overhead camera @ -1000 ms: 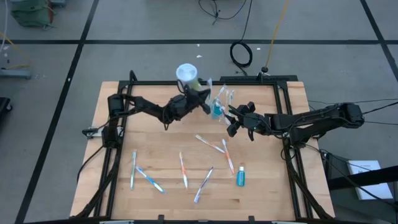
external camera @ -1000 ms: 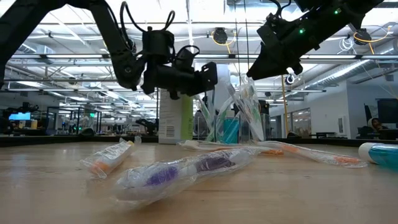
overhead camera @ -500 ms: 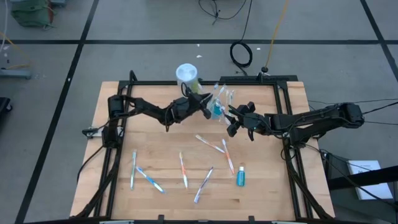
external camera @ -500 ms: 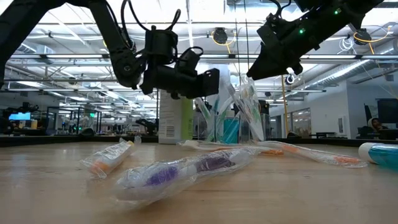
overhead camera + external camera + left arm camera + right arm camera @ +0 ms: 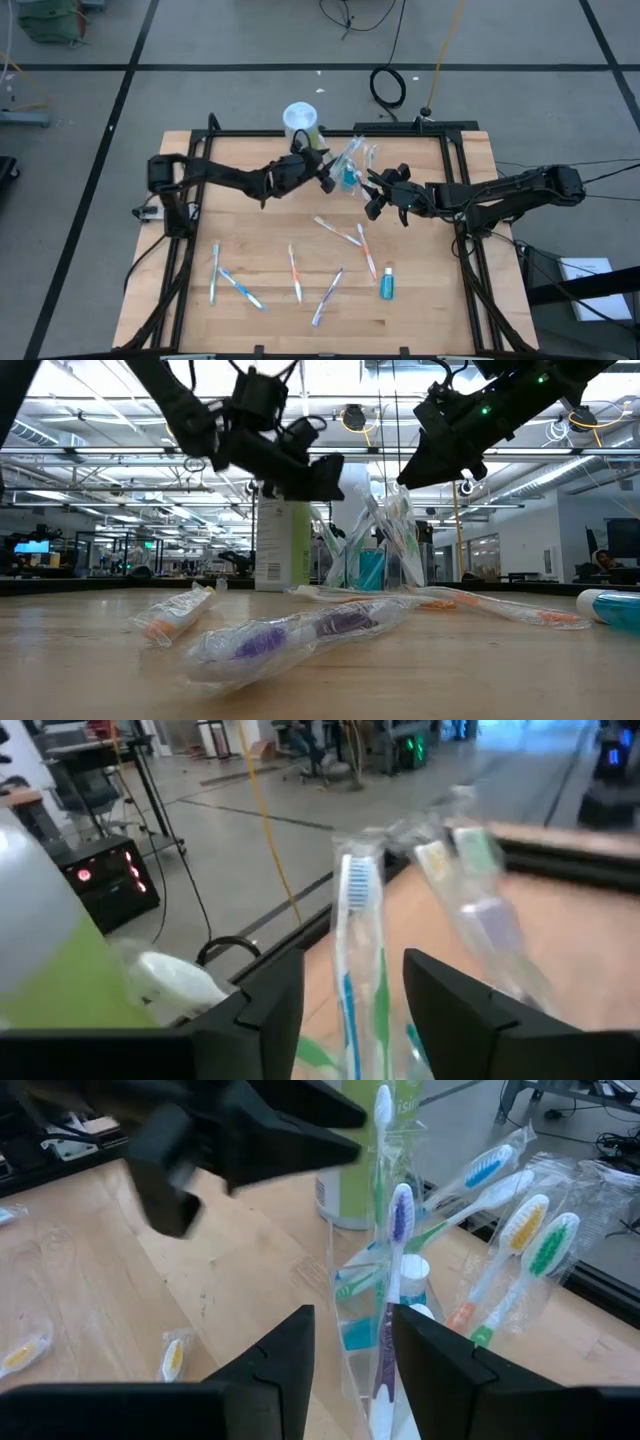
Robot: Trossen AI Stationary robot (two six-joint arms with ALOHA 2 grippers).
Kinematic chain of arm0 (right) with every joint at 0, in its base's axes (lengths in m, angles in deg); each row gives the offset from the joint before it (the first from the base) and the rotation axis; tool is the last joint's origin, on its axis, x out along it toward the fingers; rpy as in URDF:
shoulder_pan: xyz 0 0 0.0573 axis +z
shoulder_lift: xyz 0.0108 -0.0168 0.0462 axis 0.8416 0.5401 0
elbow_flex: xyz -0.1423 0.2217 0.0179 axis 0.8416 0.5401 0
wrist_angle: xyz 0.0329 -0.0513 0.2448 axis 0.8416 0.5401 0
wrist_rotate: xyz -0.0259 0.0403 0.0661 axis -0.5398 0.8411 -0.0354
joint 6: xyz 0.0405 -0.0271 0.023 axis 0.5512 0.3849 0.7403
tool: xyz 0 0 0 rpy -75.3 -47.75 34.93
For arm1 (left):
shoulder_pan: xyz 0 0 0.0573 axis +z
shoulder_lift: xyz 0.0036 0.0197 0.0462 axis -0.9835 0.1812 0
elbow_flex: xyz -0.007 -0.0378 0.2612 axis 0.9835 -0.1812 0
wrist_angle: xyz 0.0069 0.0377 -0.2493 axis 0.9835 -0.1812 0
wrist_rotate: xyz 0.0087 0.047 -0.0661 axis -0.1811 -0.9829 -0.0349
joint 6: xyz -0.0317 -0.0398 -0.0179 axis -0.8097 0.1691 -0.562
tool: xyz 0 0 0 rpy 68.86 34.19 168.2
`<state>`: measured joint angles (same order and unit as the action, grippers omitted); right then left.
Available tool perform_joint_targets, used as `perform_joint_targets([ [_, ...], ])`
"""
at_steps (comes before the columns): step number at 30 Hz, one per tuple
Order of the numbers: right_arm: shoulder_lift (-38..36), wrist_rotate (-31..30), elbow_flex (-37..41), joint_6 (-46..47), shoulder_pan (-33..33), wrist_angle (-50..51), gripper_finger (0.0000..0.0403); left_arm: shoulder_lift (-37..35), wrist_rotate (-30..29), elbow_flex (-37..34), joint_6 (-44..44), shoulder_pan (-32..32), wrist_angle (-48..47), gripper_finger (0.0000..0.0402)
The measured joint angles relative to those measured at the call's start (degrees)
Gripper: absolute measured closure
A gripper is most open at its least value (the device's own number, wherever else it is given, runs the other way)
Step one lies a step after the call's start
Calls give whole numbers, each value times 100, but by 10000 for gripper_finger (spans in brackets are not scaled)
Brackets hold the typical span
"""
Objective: Pick & Place toothbrushing station
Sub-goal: Put the orange toothbrush into the transparent organizer
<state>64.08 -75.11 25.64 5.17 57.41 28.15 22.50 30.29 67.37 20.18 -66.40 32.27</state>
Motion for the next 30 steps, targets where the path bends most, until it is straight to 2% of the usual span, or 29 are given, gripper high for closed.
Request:
perform_joint_targets([
  [4,0,0,2,0,0,0,275,-669,0,0,398,-140,-1120,218],
  [11,0,0,2,0,0,0,275,-1631,-7,0,578,-315,-2766,217],
  [17,0,0,2,0,0,-16,275,-2146,-3,-2,239,-455,-4241,217],
  [24,0,0,2,6,-7,-26,275,-2595,-2,-2,-387,-619,-5222,217],
  [30,0,165,3,46,1,-22,275,-3249,143,-2,-197,-842,-5818,217],
])
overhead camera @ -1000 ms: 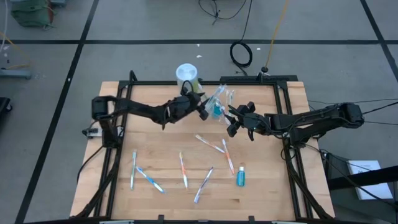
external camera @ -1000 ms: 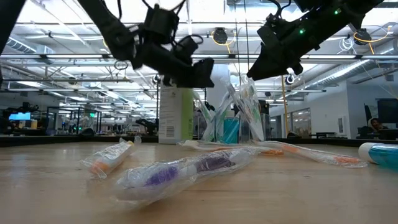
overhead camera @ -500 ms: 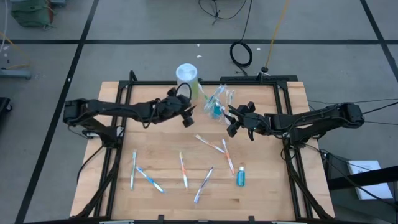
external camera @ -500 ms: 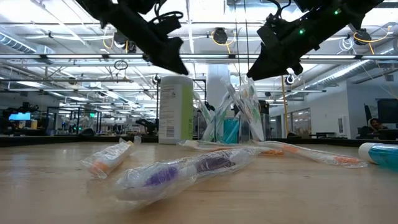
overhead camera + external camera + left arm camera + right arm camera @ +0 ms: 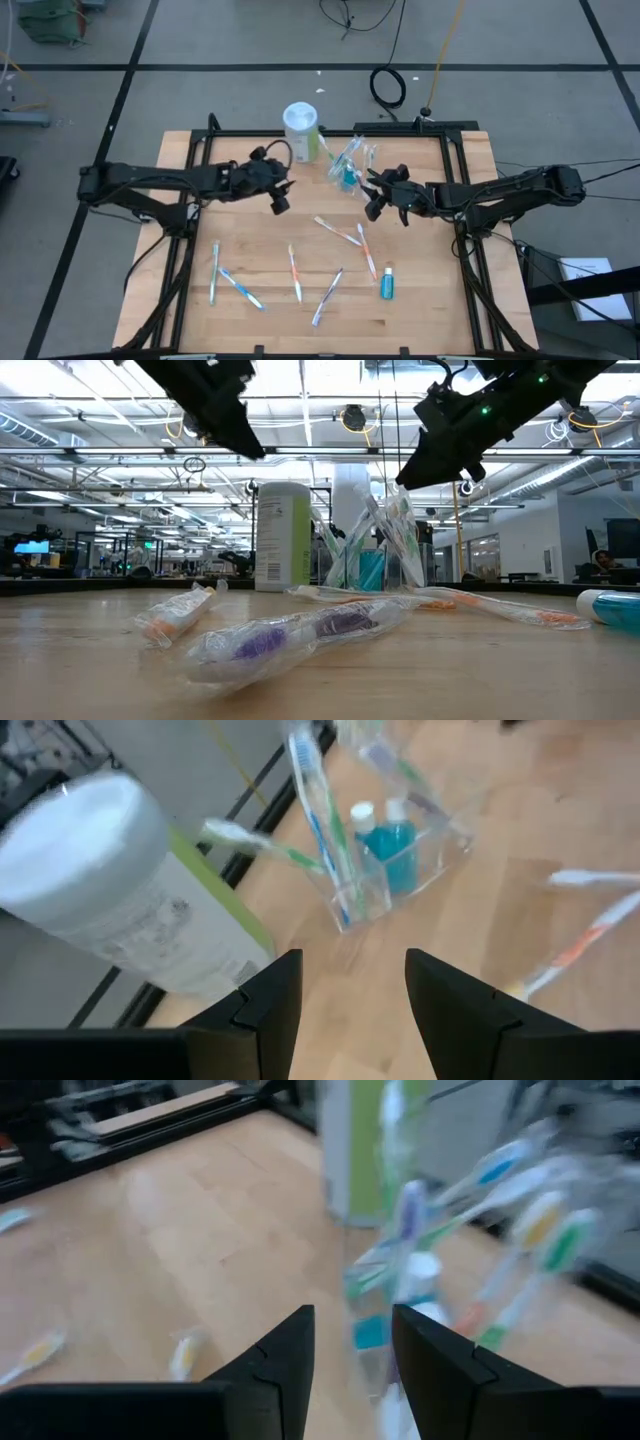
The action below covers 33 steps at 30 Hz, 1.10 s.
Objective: Pick & Place toothbrushing station
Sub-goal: Put the orange toothbrush into the transparent organizer
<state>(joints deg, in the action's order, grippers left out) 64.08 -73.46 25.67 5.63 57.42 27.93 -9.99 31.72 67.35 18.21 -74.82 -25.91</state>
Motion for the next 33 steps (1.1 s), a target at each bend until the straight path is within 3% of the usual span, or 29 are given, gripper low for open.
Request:
perform_joint_targets([
  [4,1,437,269,1,-9,-383,275,-524,22,0,-43,-118,-485,217],
  [7,2,453,662,4,-10,-1463,275,-874,91,0,-275,-196,-883,218],
  [10,2,938,861,7,-12,-2421,275,-1140,185,0,-463,-276,-1223,218],
  [14,39,1569,776,5,107,-3100,275,-1379,174,0,-468,-339,-1433,218],
  [19,497,1662,255,-607,553,-3889,275,-1599,152,0,-382,-338,-1403,217],
  [21,775,1666,-245,-767,701,-3510,275,-1648,154,0,-316,-328,-1424,217],
  [24,1312,1631,-1222,-613,866,-1922,275,-1689,148,0,-278,-326,-1403,217],
  [29,2194,1641,-2904,505,970,1091,275,-1729,148,0,-131,-326,-1408,217],
  [33,2590,1707,-3579,1705,1024,2994,275,-1726,149,0,-60,-326,-1451,217],
])
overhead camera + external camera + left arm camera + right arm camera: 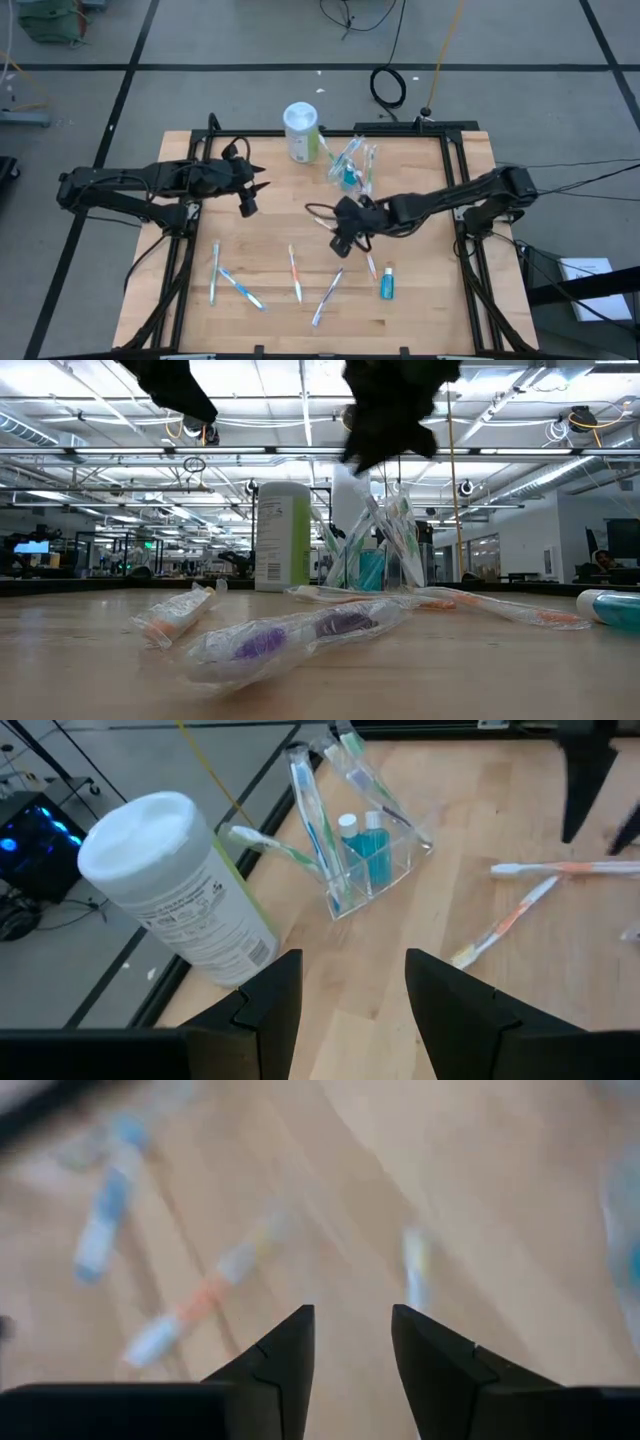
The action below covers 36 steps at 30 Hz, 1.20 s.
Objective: Pick & Place toothbrushing station
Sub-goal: Put the orange toothbrush into the transparent organizer
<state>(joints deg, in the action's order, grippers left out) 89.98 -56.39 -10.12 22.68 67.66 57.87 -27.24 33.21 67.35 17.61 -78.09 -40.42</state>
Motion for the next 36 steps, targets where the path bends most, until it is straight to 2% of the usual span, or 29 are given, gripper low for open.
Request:
perform_joint_targets([
  [4,183,183,2,924,96,663,275,6,1,0,175,4,-124,218],
  [7,296,442,131,1050,149,790,275,1,1,0,193,4,-161,218],
  [10,369,702,330,1663,186,822,275,3,3,0,167,4,-251,217],
  [15,378,626,773,2402,149,1210,275,3,5,0,55,4,-491,217],
  [17,378,514,1042,2623,110,1068,275,3,7,0,-57,4,-511,217],
  [25,378,978,2251,2653,-119,-1344,277,3,14,0,-380,4,-563,217],
  [29,341,973,2547,2607,-224,-1372,298,3,16,0,-395,4,-611,217],
  [36,231,1151,2624,1806,-301,-1400,369,3,13,0,-394,4,-614,217],
])
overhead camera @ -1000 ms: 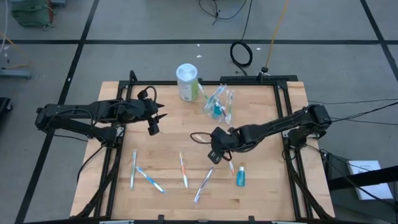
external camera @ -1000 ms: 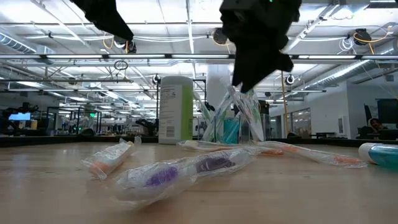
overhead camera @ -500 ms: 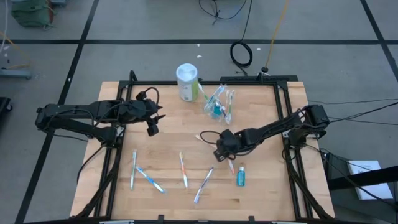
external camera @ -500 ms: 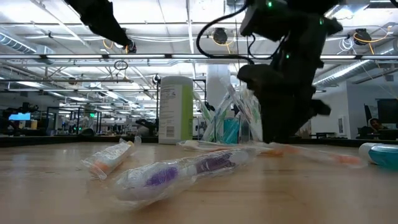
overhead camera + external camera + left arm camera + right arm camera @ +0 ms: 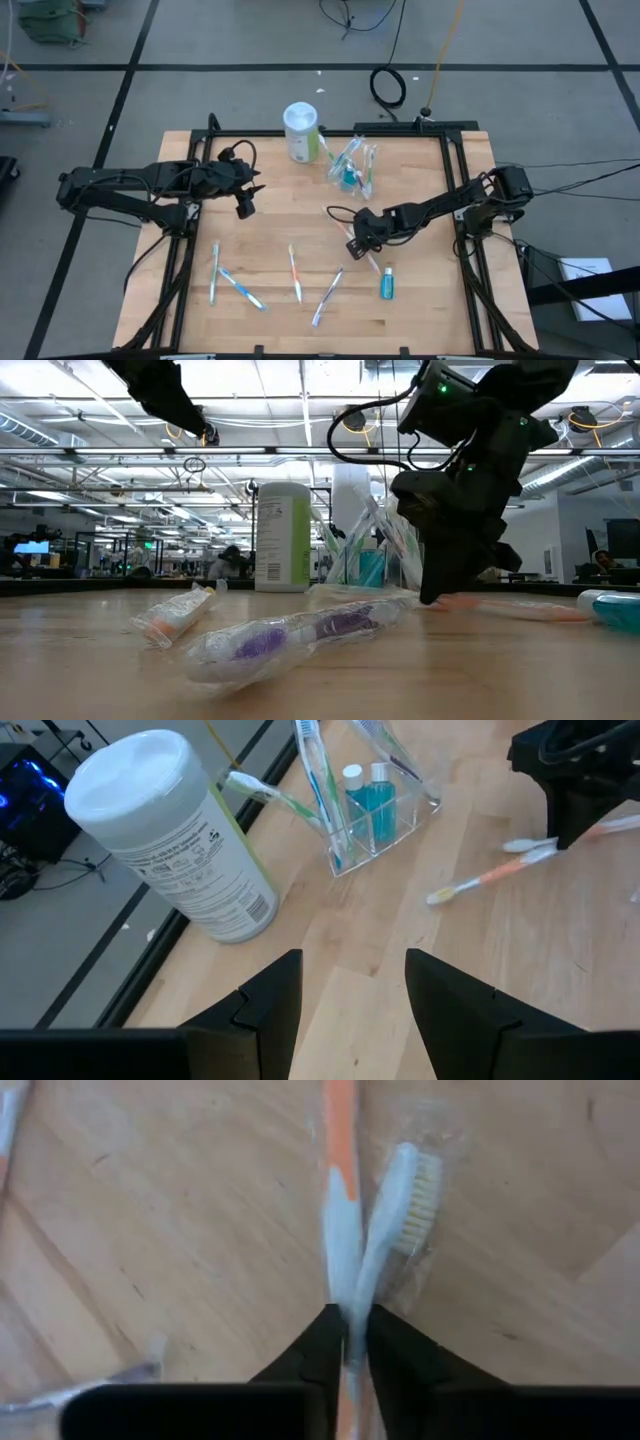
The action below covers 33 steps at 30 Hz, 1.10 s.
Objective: Pick & Place toothbrushing station
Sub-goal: Put the orange toothbrush into the transparent organizer
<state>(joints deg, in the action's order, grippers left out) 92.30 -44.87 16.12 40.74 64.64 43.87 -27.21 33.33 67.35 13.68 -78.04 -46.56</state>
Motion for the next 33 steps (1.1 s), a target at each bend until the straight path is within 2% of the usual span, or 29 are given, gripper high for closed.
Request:
perform_joint_targets([
  [3,-214,17,18,-252,-59,99,392,0,-4,0,1,0,3,217],
  [10,-866,-32,21,-688,-284,49,368,0,-10,0,0,-2,10,217],
  [17,-1064,-238,16,-1285,-402,-98,393,0,-11,0,25,0,15,217],
  [21,-1075,-636,15,-2051,-400,-1154,388,1,-12,0,38,0,14,218],
  [26,-1252,-705,12,-3420,-493,-2889,391,0,-12,0,36,0,14,217],
  [30,-1732,-1549,12,-4449,-632,-3065,388,0,-10,0,34,0,14,217],
  [33,-2076,-2981,84,-5234,-641,-3270,387,0,-11,0,32,0,14,217],
])
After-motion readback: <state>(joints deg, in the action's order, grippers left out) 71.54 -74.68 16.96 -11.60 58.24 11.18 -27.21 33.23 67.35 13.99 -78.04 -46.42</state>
